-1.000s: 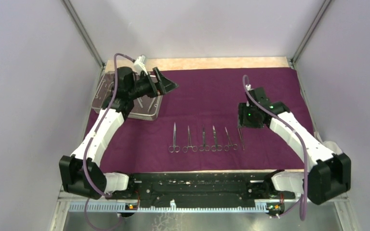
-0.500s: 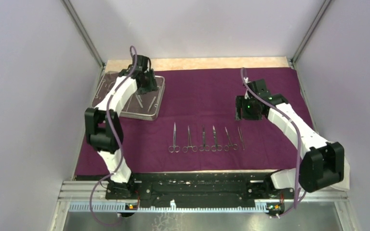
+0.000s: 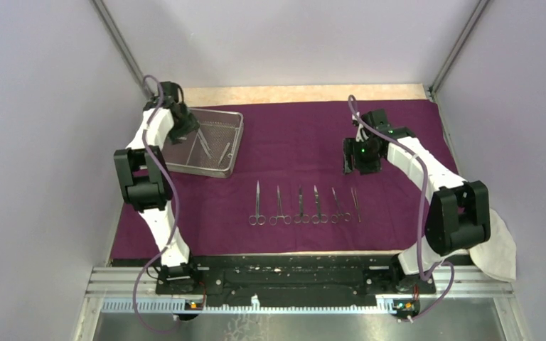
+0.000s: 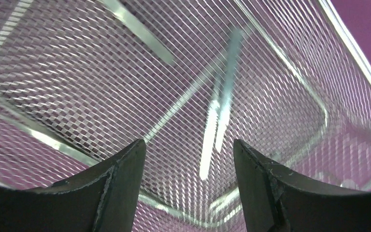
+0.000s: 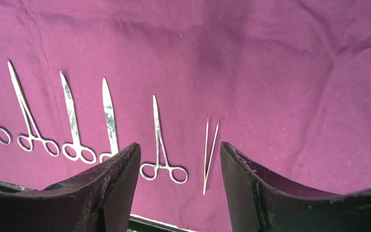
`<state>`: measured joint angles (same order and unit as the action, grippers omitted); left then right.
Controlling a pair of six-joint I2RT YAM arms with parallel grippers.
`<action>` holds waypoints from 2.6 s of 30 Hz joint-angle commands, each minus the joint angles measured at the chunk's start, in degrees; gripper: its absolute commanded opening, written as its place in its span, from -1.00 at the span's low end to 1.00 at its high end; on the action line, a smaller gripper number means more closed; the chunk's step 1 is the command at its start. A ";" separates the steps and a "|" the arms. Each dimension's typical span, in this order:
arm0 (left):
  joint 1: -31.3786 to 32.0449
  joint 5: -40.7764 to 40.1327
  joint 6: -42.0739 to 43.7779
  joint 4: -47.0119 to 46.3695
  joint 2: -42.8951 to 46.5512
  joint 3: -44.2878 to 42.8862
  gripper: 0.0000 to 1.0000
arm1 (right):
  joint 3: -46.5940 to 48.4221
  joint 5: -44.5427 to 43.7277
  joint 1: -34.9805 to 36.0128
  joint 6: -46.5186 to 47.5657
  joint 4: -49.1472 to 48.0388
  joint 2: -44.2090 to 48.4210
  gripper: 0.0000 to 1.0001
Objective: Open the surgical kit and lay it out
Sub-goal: Pick up the medical item from the container.
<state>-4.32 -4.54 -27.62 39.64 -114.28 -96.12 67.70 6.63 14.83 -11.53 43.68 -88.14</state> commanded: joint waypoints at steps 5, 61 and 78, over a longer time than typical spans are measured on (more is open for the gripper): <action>-5.02 -15.77 -16.66 3.13 -10.82 -16.60 0.40 | 1.75 3.04 -1.12 1.09 -1.09 -1.70 0.22; -8.08 -14.46 -16.74 -2.37 -15.05 -17.90 -0.89 | -4.85 3.46 -3.91 -2.63 2.11 15.86 0.09; 1.68 36.10 -24.32 -46.90 26.25 27.07 -1.00 | -2.93 22.87 -2.11 -6.50 -5.34 17.57 0.07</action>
<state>-9.28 12.16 -49.45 17.69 -99.53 -81.19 62.61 18.92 11.35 -14.81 44.80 -70.57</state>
